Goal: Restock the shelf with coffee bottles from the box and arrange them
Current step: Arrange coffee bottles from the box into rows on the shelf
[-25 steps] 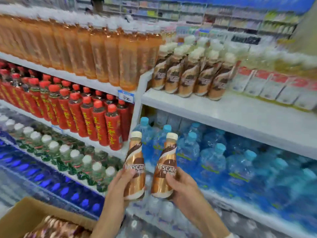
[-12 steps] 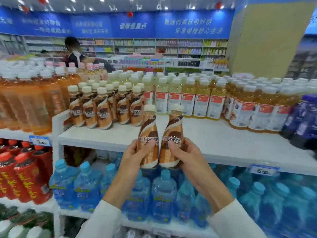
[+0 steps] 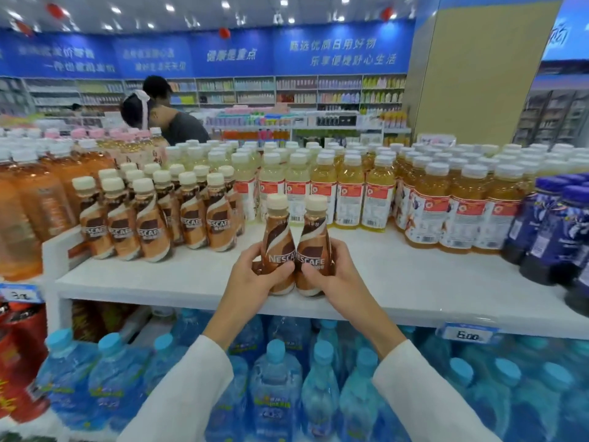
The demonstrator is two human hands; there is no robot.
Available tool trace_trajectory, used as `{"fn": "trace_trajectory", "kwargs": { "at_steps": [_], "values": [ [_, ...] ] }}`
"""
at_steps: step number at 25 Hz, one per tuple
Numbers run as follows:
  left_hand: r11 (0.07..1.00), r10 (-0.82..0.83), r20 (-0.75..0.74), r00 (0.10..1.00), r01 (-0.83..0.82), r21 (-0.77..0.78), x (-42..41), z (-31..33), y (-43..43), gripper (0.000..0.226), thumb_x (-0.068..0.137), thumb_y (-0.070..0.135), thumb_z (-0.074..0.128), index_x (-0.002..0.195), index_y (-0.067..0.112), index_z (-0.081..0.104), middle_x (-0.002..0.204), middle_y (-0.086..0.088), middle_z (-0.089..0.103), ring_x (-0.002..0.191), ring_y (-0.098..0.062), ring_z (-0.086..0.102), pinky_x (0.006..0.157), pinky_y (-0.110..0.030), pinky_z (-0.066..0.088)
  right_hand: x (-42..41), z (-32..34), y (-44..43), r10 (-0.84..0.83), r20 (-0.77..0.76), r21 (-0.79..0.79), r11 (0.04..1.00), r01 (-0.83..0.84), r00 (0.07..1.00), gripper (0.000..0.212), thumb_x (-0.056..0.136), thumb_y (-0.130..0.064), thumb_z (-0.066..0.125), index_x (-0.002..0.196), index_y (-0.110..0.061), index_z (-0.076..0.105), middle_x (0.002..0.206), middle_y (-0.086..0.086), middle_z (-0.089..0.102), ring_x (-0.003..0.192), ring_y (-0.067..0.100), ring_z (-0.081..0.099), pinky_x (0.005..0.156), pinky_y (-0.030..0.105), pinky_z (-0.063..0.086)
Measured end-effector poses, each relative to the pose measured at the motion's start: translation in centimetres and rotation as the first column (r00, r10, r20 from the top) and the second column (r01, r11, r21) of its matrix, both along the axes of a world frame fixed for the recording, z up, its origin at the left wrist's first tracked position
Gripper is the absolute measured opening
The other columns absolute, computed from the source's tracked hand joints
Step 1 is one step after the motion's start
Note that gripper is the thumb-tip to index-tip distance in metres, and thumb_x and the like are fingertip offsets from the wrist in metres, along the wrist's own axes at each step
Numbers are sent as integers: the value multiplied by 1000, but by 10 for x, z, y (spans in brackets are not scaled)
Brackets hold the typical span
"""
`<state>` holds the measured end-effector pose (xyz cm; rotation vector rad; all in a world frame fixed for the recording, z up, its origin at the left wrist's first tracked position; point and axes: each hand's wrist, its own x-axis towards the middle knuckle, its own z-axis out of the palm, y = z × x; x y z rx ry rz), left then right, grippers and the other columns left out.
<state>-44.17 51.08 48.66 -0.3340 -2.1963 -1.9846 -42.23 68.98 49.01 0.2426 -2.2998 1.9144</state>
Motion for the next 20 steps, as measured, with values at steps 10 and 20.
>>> {"fn": "trace_trajectory", "kwargs": {
  "at_steps": [10,20],
  "values": [
    [969,142,-78,987,-155,-193,2,-16,-5,83,57,49,94,124,34,48,121,15,57,111,2,56,87,-15,44,6,-12,-3,-159,-57,94,982,164,986,84,76,-37,85,141,-32,31,130,-15,51,117,2,56,103,32,50],
    [985,73,-29,997,-77,-153,-1,-10,-16,53,75,22,88,114,37,55,110,25,64,100,15,60,96,-19,50,12,-15,-11,-260,-89,98,958,268,961,64,78,-33,85,133,-31,52,124,-17,62,108,-3,61,94,22,52]
  ]
}}
